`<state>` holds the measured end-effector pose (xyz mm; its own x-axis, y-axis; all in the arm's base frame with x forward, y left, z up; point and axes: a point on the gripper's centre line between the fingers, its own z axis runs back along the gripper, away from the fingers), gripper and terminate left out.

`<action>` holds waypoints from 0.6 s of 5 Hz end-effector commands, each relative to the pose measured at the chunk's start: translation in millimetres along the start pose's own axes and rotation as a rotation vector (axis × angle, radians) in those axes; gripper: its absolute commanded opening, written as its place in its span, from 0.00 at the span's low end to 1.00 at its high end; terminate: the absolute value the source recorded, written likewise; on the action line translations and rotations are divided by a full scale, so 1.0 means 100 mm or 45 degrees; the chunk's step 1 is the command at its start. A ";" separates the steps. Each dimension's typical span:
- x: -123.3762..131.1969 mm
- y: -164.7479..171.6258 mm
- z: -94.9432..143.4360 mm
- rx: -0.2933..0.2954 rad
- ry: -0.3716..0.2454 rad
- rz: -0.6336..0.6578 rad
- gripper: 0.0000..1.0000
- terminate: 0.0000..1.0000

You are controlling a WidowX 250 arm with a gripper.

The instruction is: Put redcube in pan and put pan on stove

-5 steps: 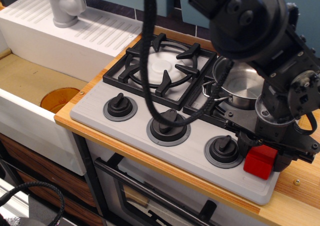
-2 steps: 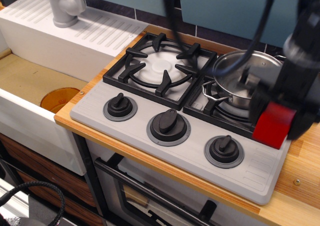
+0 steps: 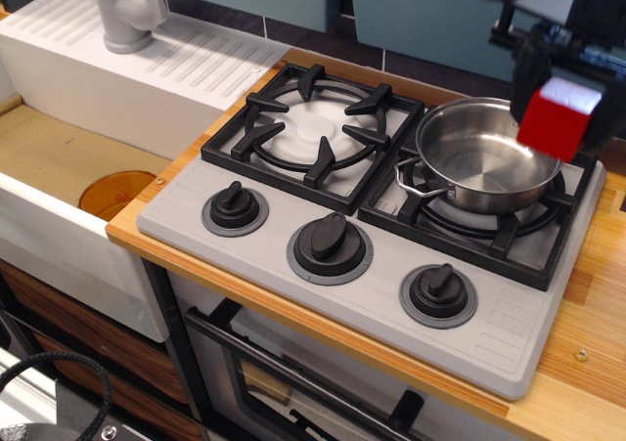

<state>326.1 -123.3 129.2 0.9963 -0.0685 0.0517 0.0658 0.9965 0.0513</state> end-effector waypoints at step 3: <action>0.57 0.11 -0.17 -0.078 -0.122 -0.057 0.00 0.00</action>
<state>377.9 -114.2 100.0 0.9874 -0.1185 0.1048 0.1189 0.9929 0.0024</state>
